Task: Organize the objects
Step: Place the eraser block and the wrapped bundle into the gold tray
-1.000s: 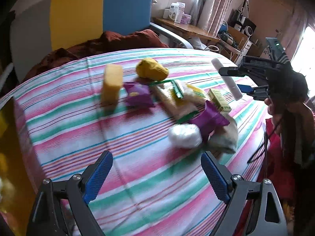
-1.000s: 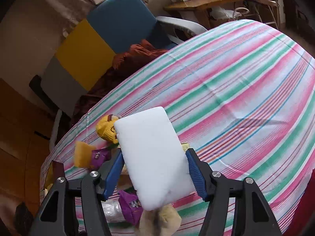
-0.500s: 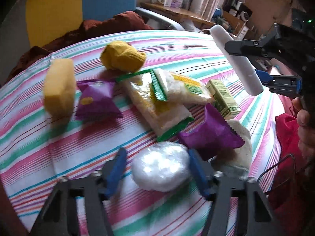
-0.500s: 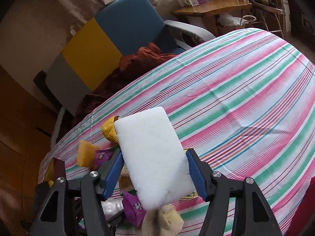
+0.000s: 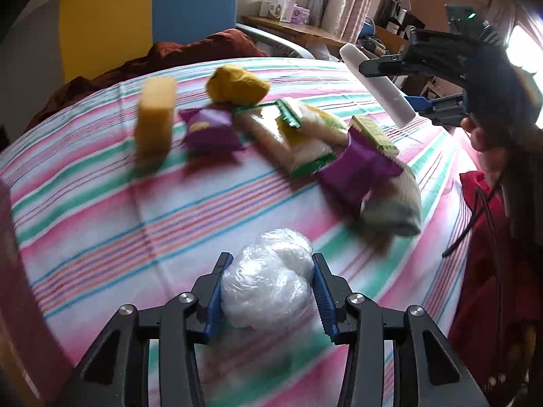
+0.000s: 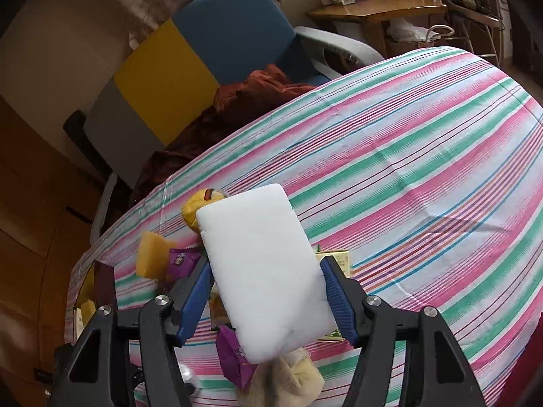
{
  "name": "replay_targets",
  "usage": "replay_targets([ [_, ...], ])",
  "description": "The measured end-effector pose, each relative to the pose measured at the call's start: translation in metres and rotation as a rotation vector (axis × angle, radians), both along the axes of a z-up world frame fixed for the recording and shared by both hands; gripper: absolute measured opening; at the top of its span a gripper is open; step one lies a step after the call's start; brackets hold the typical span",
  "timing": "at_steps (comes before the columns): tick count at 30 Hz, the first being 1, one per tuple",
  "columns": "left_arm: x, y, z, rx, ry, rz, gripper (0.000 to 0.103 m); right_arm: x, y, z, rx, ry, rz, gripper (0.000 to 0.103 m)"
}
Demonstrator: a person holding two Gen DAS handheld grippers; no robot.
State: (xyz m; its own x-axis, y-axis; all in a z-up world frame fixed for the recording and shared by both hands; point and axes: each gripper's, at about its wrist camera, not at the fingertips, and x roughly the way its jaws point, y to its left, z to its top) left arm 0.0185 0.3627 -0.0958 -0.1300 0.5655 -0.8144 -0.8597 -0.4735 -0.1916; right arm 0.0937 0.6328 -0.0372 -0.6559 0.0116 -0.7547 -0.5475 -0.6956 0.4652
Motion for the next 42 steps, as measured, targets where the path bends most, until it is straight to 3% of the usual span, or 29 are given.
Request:
replay_targets([
  [8,0.000,-0.045,0.022,0.024,0.024,0.060,0.045,0.002,0.000,-0.002,0.004,-0.027,-0.025,0.065],
  [16,-0.015,-0.098,0.061,0.119,0.072,0.169,0.045,-0.014,-0.036,0.012,0.085,-0.060,0.048,0.065],
  [25,-0.052,-0.197,0.081,0.171,0.099,0.401,0.045,-0.074,-0.147,0.045,0.123,-0.016,0.312,0.065],
  [37,-0.073,-0.317,0.058,0.125,0.102,0.654,0.046,-0.146,-0.303,0.036,0.044,0.008,0.610,0.065],
  [42,-0.069,-0.347,0.047,0.104,0.096,0.728,0.051,-0.155,-0.362,0.024,-0.001,-0.001,0.757,0.073],
])
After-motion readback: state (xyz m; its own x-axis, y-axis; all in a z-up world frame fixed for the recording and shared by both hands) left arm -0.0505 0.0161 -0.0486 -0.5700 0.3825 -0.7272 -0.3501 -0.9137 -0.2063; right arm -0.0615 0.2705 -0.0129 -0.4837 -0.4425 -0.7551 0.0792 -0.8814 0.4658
